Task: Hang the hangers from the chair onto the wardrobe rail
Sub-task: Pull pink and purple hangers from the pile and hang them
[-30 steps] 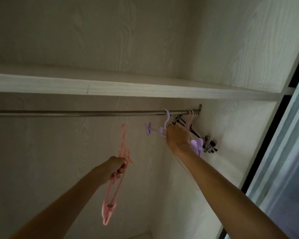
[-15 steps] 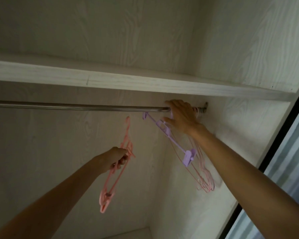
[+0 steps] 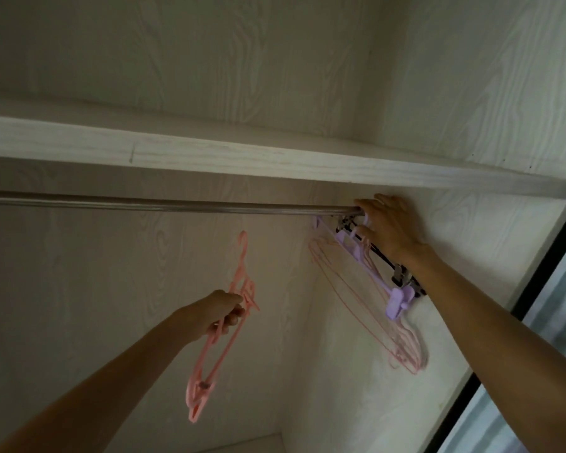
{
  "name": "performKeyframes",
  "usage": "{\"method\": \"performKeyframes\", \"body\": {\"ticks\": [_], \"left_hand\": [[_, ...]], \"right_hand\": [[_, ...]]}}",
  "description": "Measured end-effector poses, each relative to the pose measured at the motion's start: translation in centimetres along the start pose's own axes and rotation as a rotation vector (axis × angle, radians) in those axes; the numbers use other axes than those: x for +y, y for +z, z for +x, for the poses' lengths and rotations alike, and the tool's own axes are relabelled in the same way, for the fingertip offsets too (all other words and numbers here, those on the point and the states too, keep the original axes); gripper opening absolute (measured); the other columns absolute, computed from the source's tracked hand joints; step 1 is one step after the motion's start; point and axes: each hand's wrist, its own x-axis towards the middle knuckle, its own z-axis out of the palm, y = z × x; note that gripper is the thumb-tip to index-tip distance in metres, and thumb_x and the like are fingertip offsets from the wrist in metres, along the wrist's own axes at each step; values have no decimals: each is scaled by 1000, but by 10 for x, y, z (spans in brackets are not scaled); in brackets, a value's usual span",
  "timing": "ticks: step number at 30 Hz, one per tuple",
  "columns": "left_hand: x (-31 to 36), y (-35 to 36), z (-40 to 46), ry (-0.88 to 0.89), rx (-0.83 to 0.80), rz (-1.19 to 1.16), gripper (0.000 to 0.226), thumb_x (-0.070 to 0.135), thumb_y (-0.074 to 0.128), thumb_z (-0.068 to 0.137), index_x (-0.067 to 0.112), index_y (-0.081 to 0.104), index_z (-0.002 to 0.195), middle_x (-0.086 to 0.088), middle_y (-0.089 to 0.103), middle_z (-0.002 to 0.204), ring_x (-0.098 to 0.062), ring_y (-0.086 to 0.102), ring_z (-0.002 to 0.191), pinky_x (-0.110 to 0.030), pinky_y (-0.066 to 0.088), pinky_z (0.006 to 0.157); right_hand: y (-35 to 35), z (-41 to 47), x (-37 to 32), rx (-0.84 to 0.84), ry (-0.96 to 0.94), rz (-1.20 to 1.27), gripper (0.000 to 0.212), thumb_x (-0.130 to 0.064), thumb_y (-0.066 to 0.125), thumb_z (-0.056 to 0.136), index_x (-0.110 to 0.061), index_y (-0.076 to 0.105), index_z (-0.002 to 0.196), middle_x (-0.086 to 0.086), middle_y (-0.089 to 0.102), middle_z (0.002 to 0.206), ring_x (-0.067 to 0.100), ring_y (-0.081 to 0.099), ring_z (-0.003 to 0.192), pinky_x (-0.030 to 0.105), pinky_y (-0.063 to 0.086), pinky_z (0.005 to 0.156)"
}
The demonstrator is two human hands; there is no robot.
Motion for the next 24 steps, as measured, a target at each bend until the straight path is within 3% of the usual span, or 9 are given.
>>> {"method": "performKeyframes", "body": {"ticks": [4, 7, 8, 10, 13, 16, 18, 21, 24], "left_hand": [[-1, 2, -1, -29, -11, 80, 30, 23, 39, 97, 12, 55, 74, -4, 54, 76, -13, 43, 55, -22, 35, 50], [4, 0, -14, -9, -35, 145, 27, 24, 41, 98, 12, 57, 79, -2, 55, 77, -11, 44, 57, -20, 37, 50], [6, -2, -23, 1, -52, 194, 25, 26, 42, 99, 12, 58, 84, 0, 55, 77, -10, 44, 58, -18, 39, 50], [10, -11, -39, 49, -104, 350, 24, 31, 44, 98, 13, 59, 102, 4, 53, 76, -7, 44, 58, -16, 43, 48], [10, -30, -60, 106, -215, 604, 33, 39, 45, 96, 22, 59, 119, 5, 49, 78, -7, 44, 61, -16, 50, 55], [2, -54, -61, 129, -231, 739, 44, 50, 59, 84, 20, 65, 115, 4, 57, 83, -8, 52, 67, -30, 55, 78], [-6, -67, -55, 139, -228, 850, 56, 63, 66, 68, 27, 67, 111, 3, 67, 92, -10, 61, 78, -42, 53, 92], [-23, -81, -29, 133, -241, 945, 67, 79, 70, 48, 42, 67, 104, 7, 70, 107, -15, 66, 101, -42, 52, 94], [-9, -62, -64, 252, -189, 998, 42, 54, 76, 68, 40, 66, 107, 9, 67, 113, -17, 61, 111, -29, 47, 98]], "right_hand": [[-2, -3, 2, 21, -5, 14, 60, -38, 57, 89, -16, 37, 142, 8, 42, 145, 29, 34, 136, 44, 22, 113], [-6, -16, -33, 172, -115, 163, 45, -36, 59, 86, -14, 55, 125, 10, 58, 126, 31, 50, 118, 39, 33, 101], [-7, -25, -52, 148, -176, 243, 39, -40, 56, 88, -16, 59, 119, 7, 61, 120, 29, 53, 113, 36, 36, 96], [-10, -47, -95, -164, -202, 465, 49, -50, 49, 90, -20, 52, 129, 3, 55, 129, 23, 48, 122, 35, 37, 102], [-13, -77, -139, -722, -29, 757, 72, -53, 42, 92, -18, 16, 149, 2, 28, 152, 21, 30, 139, 34, 25, 115], [-16, -102, -162, -830, -20, 1009, 63, -39, 39, 97, -14, 15, 149, 6, 35, 150, 21, 37, 135, 32, 28, 113], [-22, -119, -176, -784, -107, 1098, 48, -27, 40, 99, -9, 32, 142, 7, 55, 131, 22, 54, 120, 28, 39, 103], [-29, -147, -197, -747, -150, 1172, 38, -23, 40, 99, -10, 43, 134, -3, 62, 99, 14, 66, 78, 28, 53, 81], [-30, -159, -201, -728, -69, 1140, 34, -22, 38, 100, -10, 45, 131, -1, 62, 98, 15, 64, 65, 22, 54, 55]]}}
